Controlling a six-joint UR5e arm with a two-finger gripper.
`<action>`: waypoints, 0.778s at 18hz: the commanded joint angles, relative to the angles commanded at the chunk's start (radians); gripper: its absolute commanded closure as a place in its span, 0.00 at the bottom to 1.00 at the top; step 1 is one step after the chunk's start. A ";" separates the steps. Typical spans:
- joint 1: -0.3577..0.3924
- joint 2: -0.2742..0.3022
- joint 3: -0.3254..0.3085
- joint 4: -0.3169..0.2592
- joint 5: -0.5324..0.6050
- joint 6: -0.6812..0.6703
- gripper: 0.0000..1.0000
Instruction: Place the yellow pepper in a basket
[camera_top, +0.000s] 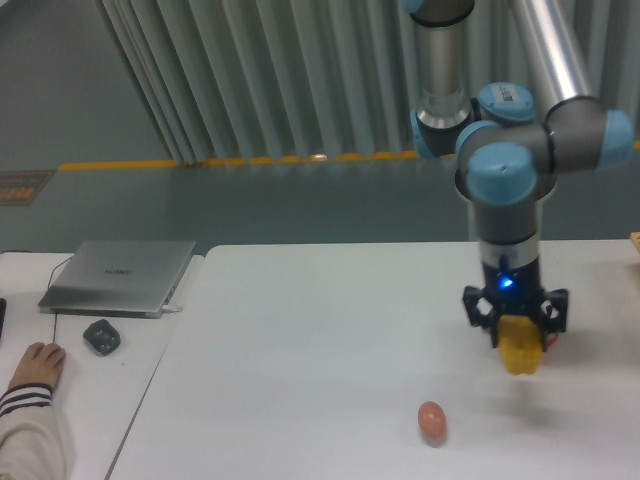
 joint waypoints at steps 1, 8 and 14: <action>0.028 0.012 0.000 -0.011 -0.002 0.052 0.74; 0.247 0.046 -0.003 -0.092 -0.009 0.449 0.74; 0.449 0.037 -0.005 -0.100 -0.012 0.815 0.74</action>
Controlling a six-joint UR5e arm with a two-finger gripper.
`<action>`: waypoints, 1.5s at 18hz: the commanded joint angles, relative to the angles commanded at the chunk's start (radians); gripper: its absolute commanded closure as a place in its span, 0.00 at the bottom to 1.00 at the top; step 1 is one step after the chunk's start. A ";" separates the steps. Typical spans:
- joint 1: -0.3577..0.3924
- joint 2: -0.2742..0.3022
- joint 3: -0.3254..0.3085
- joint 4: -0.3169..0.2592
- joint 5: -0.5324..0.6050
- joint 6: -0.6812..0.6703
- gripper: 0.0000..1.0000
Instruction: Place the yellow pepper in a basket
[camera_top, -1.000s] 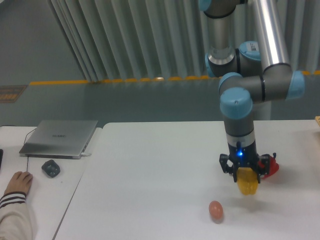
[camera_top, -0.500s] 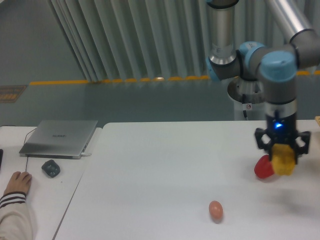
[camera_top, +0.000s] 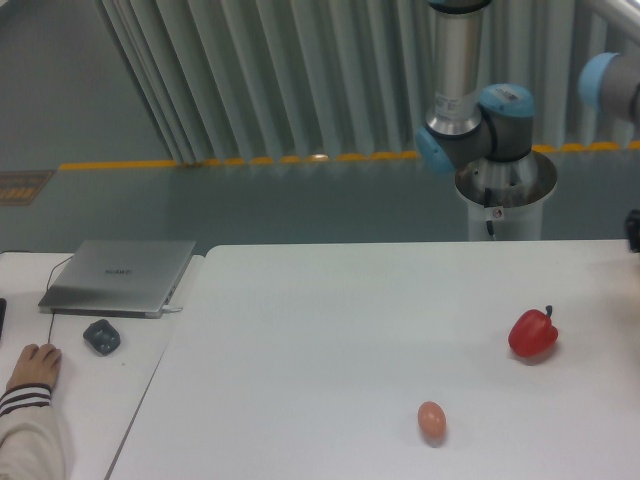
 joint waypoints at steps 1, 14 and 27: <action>0.029 -0.003 0.000 -0.002 -0.006 0.049 0.73; 0.243 -0.058 -0.006 0.011 -0.034 0.667 0.00; 0.139 -0.025 0.020 -0.011 -0.143 0.899 0.00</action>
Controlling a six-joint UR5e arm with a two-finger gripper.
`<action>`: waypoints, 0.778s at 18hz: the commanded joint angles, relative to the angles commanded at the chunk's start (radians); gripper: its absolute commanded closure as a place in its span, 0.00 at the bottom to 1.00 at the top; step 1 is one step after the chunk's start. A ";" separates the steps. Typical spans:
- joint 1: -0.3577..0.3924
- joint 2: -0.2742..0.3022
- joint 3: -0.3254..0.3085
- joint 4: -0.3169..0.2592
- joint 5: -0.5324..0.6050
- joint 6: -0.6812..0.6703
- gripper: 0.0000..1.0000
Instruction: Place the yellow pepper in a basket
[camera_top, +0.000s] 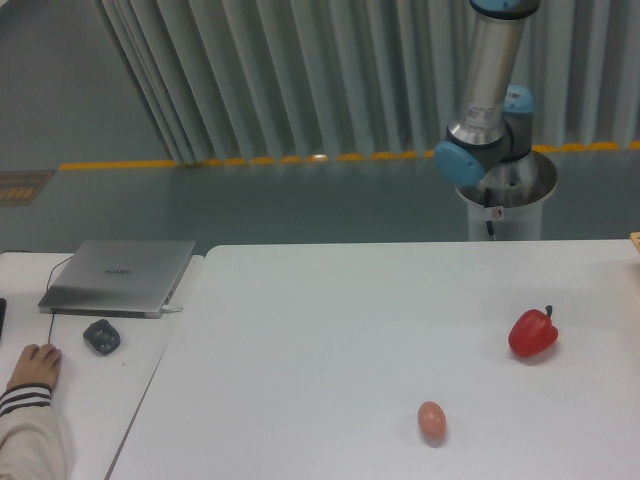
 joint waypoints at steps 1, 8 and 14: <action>-0.028 -0.002 0.015 -0.002 0.003 -0.004 0.00; -0.224 -0.066 0.109 -0.091 0.149 -0.139 0.00; -0.264 -0.098 0.106 -0.089 0.147 -0.219 0.00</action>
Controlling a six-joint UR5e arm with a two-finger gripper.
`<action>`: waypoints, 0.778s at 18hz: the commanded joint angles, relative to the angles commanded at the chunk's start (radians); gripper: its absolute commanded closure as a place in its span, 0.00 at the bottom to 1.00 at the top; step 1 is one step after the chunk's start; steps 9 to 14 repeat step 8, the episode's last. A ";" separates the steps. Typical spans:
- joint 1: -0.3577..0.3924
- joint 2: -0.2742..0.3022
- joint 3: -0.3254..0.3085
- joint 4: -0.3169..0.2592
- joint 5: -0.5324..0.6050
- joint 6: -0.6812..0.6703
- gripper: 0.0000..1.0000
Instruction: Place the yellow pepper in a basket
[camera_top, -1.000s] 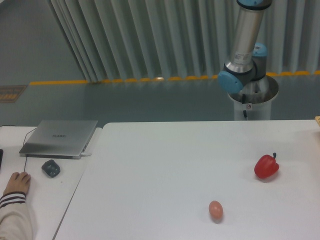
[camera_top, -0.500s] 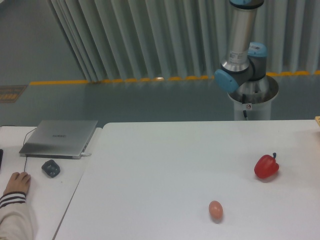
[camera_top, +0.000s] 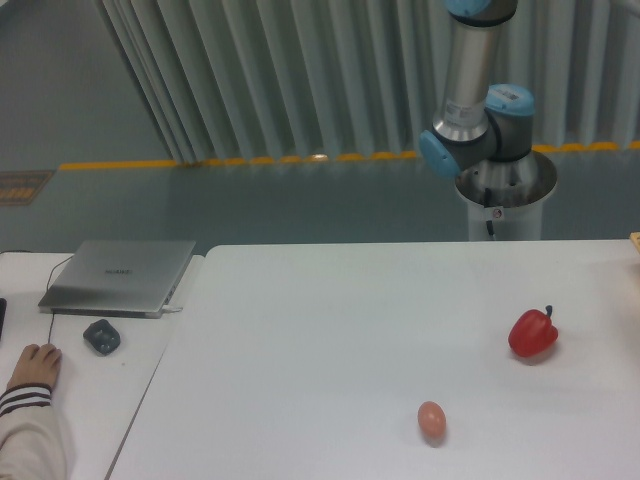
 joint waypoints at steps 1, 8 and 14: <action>0.000 -0.002 0.000 0.000 0.002 -0.002 0.00; -0.009 -0.002 -0.002 0.000 -0.002 0.000 0.00; -0.009 -0.002 -0.002 0.000 -0.002 0.000 0.00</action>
